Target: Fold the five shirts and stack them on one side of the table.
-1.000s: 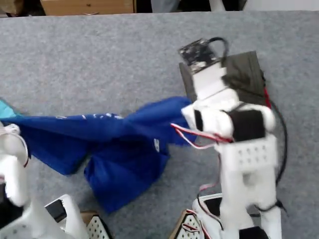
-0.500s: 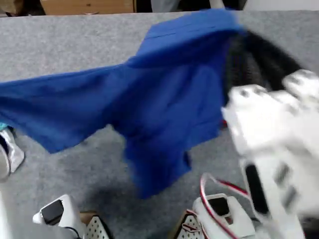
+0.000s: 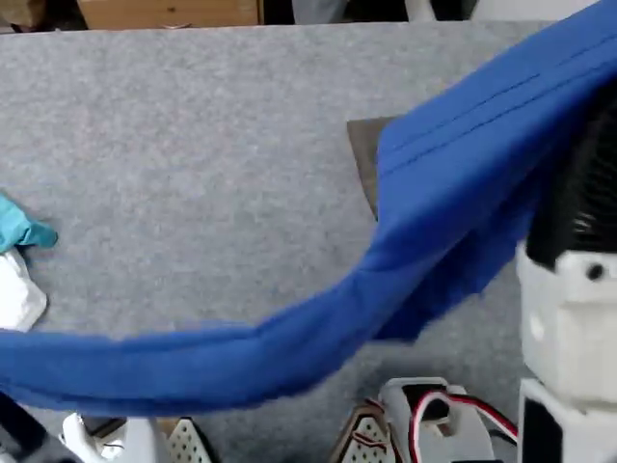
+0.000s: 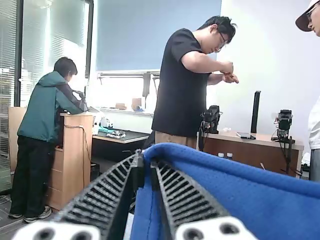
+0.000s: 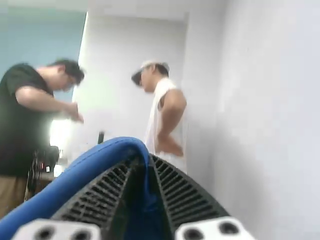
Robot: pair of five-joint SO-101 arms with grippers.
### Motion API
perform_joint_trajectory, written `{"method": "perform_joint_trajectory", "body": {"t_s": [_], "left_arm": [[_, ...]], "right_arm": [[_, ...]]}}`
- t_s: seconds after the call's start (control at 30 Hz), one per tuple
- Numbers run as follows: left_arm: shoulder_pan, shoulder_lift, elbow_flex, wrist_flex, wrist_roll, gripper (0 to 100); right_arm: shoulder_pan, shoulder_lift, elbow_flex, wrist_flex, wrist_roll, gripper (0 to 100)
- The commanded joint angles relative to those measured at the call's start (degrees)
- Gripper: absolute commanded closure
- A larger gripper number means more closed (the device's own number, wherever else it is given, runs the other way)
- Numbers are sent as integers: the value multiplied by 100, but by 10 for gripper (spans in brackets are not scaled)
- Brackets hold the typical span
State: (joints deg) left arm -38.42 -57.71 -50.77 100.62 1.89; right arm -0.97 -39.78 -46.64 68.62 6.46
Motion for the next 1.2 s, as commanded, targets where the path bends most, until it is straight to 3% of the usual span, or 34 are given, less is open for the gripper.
{"method": "perform_joint_trajectory", "body": {"t_s": [0.0, 0.1, 0.2, 0.3, 0.47, 0.53, 0.63, 0.87, 1.17], "left_arm": [[-22, -404, 1446, 18, 18, 970], [13, -598, 3090, -185, 44, 970], [13, -633, 5147, -1530, 53, 970], [119, -589, 7187, -3736, 53, 970], [1429, -158, 9842, -8343, -123, 971], [1912, 413, 10105, -9266, -519, 971], [2044, 1451, 9596, -9275, -791, 971], [1789, 3305, 8048, -8642, -791, 971], [1780, 3640, 8295, -8501, -826, 971]], "right_arm": [[53, 207, 699, 149, 167, 986], [-9, 409, 1745, 123, 229, 986], [-501, 743, 2993, -246, 378, 986], [-721, 1218, 4330, -1459, 466, 986], [-782, 2396, 5464, -4492, 466, 986], [-782, 2941, 5288, -4985, 466, 986], [-791, 3618, 4470, -4721, 440, 986], [-791, 4374, 2747, -2989, 466, 986], [-756, 4382, 2554, -1231, 536, 986]]}}
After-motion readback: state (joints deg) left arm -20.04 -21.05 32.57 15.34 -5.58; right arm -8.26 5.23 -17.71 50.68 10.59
